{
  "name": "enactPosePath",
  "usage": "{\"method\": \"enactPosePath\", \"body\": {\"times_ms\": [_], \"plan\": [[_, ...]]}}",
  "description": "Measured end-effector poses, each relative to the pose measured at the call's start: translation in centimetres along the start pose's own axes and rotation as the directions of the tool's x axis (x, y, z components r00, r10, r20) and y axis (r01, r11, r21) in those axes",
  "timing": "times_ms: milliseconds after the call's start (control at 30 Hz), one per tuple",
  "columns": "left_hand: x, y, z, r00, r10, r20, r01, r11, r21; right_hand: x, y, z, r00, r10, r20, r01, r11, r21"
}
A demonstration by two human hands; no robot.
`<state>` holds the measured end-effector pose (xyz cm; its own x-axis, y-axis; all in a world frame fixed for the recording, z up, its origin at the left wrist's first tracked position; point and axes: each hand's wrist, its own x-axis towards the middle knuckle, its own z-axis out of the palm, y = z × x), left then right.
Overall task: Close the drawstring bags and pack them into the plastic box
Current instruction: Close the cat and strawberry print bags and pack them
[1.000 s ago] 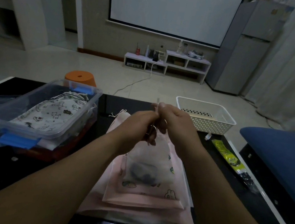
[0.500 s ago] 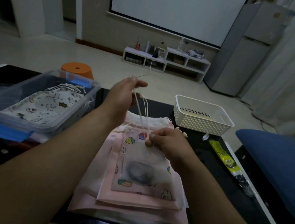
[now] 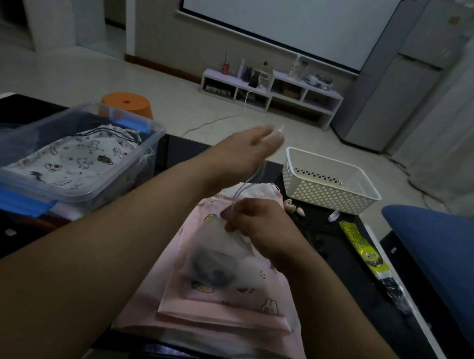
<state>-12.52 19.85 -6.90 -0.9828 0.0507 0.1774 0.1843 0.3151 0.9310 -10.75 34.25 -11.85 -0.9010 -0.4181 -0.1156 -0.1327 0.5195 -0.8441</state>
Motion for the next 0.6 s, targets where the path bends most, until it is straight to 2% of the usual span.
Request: {"method": "enactPosePath", "body": {"times_ms": [67, 133, 233, 300, 467, 533, 600], "plan": [[-1.0, -1.6, -0.1, 0.989, -0.148, 0.004, 0.144, 0.973, 0.18, 0.2, 0.4, -1.0, 1.0, -0.02, -0.001, 0.02, 0.997, 0.069], [-2.3, -3.6, -0.3, 0.979, -0.203, 0.032, 0.186, 0.94, 0.284, 0.3, 0.9, -1.9, 1.0, -0.018, 0.019, 0.014, 0.986, 0.165], [-4.2, -4.9, 0.0, 0.96, -0.213, 0.184, 0.19, 0.972, 0.135, 0.6, 1.3, -2.7, 0.997, -0.028, 0.075, 0.006, 0.962, 0.274], [-5.0, -5.0, -0.2, 0.951, -0.231, 0.207, 0.231, 0.973, 0.027, 0.7, 1.2, -2.9, 0.995, -0.028, 0.1, -0.003, 0.955, 0.297], [-5.6, -5.5, -1.2, 0.933, -0.225, 0.282, 0.234, 0.972, 0.0, 0.3, 0.9, -2.4, 0.99, -0.021, 0.138, -0.017, 0.961, 0.275], [-5.8, -5.7, -1.2, 0.939, -0.196, 0.284, 0.169, 0.979, 0.118, 0.0, 0.7, -2.1, 0.991, -0.003, 0.137, -0.028, 0.976, 0.218], [-5.7, -5.9, -1.1, 0.957, -0.165, 0.239, 0.073, 0.933, 0.351, -0.1, 0.6, -1.8, 0.994, 0.011, 0.111, -0.027, 0.99, 0.141]]}}
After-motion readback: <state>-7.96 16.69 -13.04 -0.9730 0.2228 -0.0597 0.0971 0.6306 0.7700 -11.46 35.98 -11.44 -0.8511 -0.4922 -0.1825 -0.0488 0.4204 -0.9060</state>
